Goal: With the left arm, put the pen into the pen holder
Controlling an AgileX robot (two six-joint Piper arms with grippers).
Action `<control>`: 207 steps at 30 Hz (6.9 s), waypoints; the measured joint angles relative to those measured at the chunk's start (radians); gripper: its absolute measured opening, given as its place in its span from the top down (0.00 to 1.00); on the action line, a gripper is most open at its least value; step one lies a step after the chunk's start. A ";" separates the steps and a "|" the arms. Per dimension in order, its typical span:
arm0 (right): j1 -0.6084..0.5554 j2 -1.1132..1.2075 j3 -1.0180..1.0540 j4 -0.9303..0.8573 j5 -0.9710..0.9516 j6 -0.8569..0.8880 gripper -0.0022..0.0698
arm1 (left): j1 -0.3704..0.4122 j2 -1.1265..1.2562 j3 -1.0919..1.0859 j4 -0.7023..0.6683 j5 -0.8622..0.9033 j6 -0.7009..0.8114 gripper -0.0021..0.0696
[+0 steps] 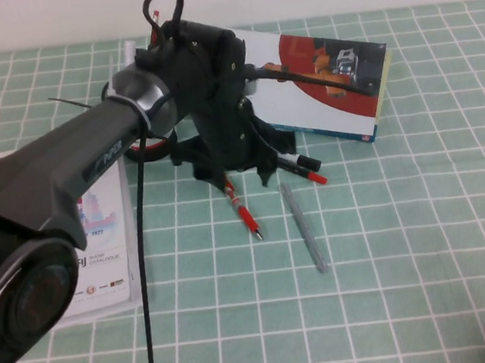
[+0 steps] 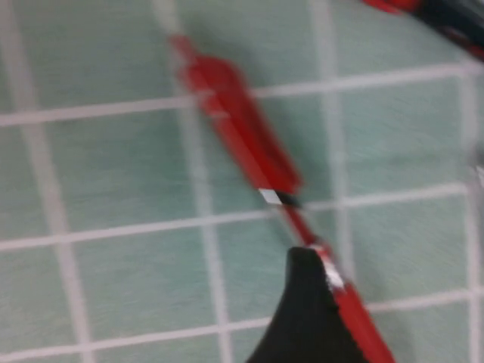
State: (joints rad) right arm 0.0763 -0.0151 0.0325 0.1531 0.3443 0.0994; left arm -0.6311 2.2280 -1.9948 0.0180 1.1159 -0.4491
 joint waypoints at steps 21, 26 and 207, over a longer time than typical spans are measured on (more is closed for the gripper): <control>0.000 0.000 0.000 0.000 0.000 0.000 1.00 | 0.049 0.119 -0.087 0.041 0.016 -0.219 0.34; 0.000 0.000 0.000 0.000 0.000 0.000 1.00 | 0.049 0.143 -0.123 0.045 0.060 -0.213 0.38; 0.000 0.000 0.000 0.000 0.000 0.000 1.00 | 0.487 -2.237 1.970 0.000 -1.065 0.399 0.97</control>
State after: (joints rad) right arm 0.0763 -0.0151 0.0325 0.1531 0.3443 0.0994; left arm -0.1437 -0.0090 -0.0251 0.0181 0.0513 -0.0501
